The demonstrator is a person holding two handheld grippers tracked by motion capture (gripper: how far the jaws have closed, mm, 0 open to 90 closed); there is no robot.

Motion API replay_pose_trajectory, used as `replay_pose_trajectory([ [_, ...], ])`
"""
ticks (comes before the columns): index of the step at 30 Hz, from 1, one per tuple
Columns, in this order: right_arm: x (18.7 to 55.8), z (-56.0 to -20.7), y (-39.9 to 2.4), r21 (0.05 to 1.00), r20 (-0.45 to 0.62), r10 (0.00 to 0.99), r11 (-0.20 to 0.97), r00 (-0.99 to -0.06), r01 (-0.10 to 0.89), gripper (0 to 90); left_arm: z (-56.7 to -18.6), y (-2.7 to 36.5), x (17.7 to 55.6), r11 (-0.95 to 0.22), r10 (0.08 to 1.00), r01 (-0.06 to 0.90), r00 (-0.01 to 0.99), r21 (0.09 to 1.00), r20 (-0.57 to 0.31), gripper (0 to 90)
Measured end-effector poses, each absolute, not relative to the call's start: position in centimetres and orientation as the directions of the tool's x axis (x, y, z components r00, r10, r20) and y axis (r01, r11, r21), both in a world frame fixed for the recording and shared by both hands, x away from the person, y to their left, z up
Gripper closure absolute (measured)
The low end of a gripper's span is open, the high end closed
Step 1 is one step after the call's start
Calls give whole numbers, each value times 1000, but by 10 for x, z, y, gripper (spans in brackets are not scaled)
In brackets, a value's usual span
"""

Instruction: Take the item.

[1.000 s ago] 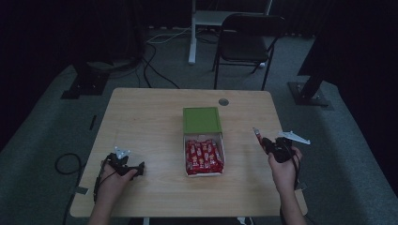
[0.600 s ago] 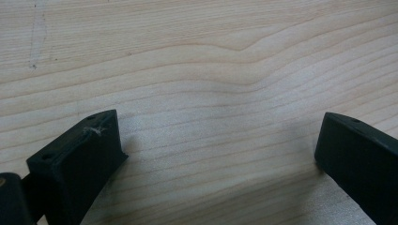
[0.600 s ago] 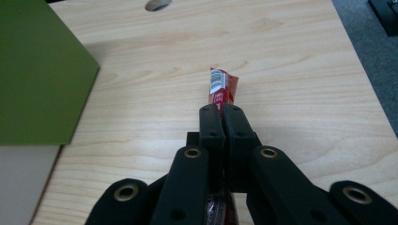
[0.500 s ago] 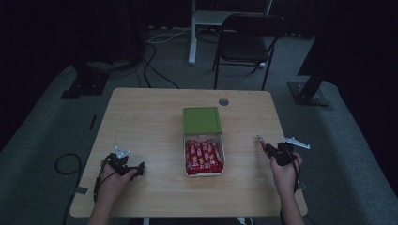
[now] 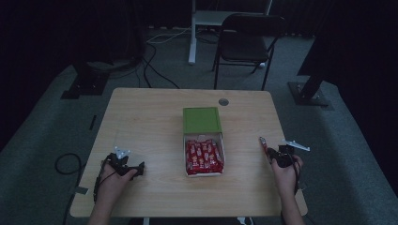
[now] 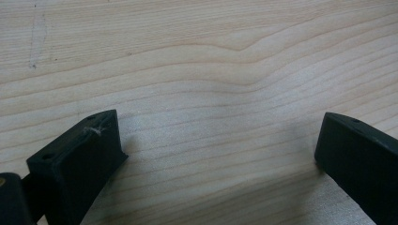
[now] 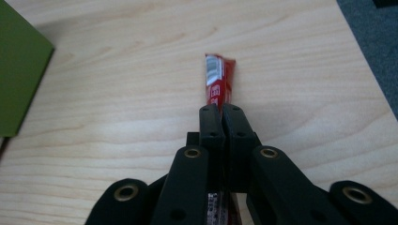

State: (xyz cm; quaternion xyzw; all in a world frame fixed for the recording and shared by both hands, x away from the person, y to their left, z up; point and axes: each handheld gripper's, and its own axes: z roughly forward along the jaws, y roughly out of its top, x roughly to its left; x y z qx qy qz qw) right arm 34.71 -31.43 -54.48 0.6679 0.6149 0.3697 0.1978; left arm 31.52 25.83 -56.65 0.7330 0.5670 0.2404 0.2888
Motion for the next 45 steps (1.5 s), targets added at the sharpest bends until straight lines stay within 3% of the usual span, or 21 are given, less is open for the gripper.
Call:
replay_pose_trajectory([
  [19, 349, -556, -315, 693, 223, 975, -146, -17, 705, 859, -567, 258, 315, -190, 970, 692, 241, 696, 25, 17],
  [30, 349, -545, -312, 708, 228, 973, -147, -26, 690, 703, -567, 258, 315, -190, 970, 692, 241, 696, 25, 17],
  [45, 344, -529, -295, 768, 217, 964, -70, -156, 636, 564, -567, 258, 315, -190, 970, 692, 241, 696, 25, 17],
])
